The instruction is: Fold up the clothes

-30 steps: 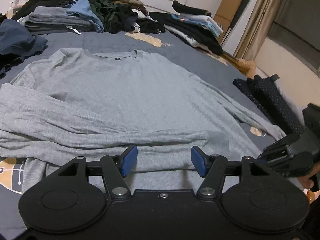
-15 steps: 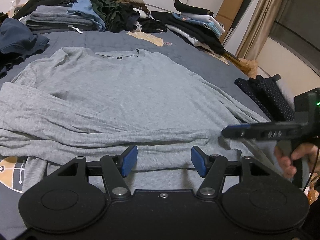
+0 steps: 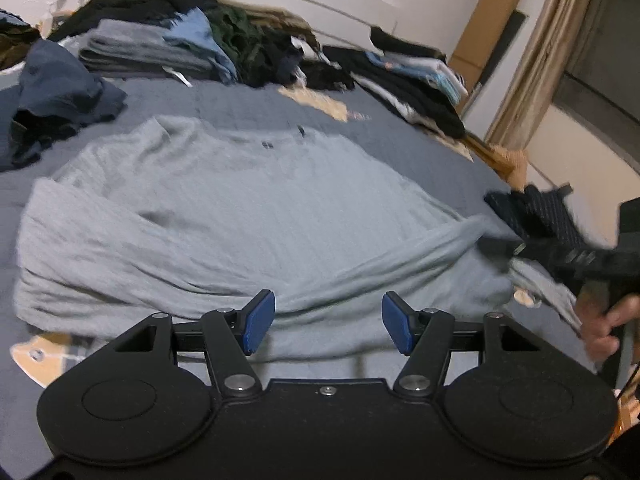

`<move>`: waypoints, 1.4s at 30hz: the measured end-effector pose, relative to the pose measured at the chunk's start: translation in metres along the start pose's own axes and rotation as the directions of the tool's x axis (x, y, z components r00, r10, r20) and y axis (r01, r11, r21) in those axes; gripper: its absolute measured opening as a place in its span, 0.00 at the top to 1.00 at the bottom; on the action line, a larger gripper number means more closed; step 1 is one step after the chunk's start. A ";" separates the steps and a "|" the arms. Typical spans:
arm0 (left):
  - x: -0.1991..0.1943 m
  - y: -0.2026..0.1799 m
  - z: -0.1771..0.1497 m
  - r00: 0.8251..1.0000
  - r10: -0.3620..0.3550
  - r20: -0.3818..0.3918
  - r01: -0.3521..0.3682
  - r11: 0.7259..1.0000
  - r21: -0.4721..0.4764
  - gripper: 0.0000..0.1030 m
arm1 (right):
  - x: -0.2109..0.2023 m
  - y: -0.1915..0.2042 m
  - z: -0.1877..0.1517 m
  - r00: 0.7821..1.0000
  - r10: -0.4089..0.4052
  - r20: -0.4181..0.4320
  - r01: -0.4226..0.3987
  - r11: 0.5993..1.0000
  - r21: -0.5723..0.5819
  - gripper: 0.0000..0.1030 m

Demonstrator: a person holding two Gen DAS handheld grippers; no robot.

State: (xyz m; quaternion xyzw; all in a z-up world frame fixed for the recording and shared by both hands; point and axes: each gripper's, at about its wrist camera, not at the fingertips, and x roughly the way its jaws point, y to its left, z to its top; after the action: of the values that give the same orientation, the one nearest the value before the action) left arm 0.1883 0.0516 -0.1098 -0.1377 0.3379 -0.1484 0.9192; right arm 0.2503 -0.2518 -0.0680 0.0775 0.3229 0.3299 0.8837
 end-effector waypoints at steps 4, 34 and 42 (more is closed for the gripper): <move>-0.014 0.020 0.015 0.998 0.036 0.057 -0.033 0.998 -0.044 0.43 | -0.009 -0.016 0.042 0.994 -0.042 0.101 0.038 0.998 0.043 0.96; 0.052 0.024 -0.051 0.730 0.559 0.393 -0.605 0.259 0.753 0.36 | 0.099 -0.121 0.086 0.959 -0.245 -0.141 0.264 0.955 0.136 0.96; 0.030 0.041 -0.044 0.737 0.598 0.313 -0.560 0.283 0.779 0.37 | 0.113 -0.118 0.076 0.938 -0.292 -0.186 0.310 0.947 0.080 0.96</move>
State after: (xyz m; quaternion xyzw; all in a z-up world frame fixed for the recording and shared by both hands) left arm 0.1882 0.0715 -0.1740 0.4536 0.2679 0.0498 0.8486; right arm 0.4253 -0.2658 -0.1090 0.0464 0.4233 0.1781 0.8871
